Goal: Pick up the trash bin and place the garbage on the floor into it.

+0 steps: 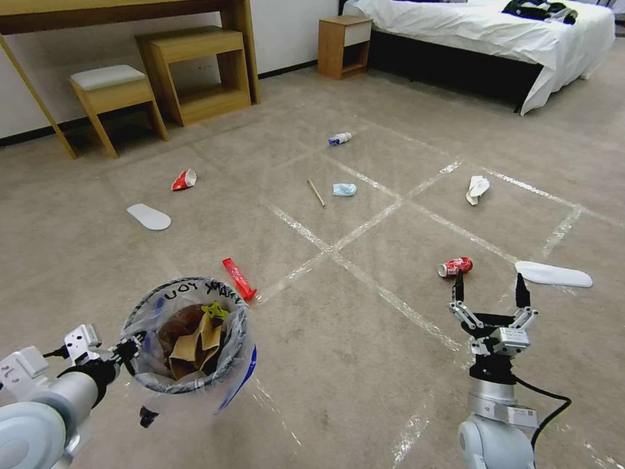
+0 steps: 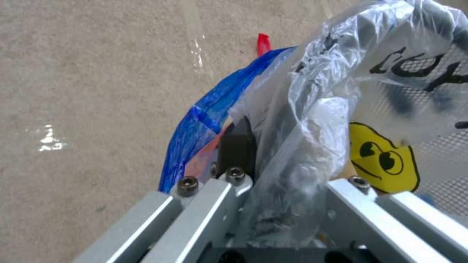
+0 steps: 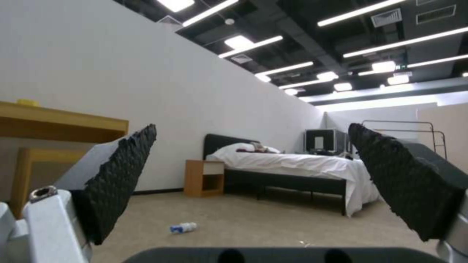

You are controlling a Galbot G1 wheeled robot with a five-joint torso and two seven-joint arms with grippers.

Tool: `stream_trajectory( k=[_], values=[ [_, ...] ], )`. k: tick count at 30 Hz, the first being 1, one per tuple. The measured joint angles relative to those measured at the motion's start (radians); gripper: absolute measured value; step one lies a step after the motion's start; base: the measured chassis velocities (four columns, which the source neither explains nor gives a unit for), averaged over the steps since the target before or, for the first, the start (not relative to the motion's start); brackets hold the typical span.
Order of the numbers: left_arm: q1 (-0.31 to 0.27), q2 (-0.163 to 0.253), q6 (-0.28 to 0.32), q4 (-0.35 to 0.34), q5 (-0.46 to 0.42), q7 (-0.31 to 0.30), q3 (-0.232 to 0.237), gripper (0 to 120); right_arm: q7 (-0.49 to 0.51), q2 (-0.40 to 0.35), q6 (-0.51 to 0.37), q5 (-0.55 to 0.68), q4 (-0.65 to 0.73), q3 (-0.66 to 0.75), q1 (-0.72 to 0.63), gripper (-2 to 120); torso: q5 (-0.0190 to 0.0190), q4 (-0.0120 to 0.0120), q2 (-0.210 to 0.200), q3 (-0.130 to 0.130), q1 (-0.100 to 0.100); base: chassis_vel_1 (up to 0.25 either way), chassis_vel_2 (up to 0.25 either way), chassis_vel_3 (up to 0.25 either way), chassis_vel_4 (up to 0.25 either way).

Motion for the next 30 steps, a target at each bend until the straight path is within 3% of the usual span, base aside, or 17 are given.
stream_trajectory(
  k=[30],
  values=[
    [-0.012, 0.017, 0.000, 0.026, 0.001, 0.004, 0.000, 0, -0.007, 0.017, -0.009, -0.016, -0.027, -0.011, 0.032, 100, 0.0000, 0.0000, 0.000, 0.000, 0.000, -0.061, 0.062, 0.062, -0.056]
  ],
)
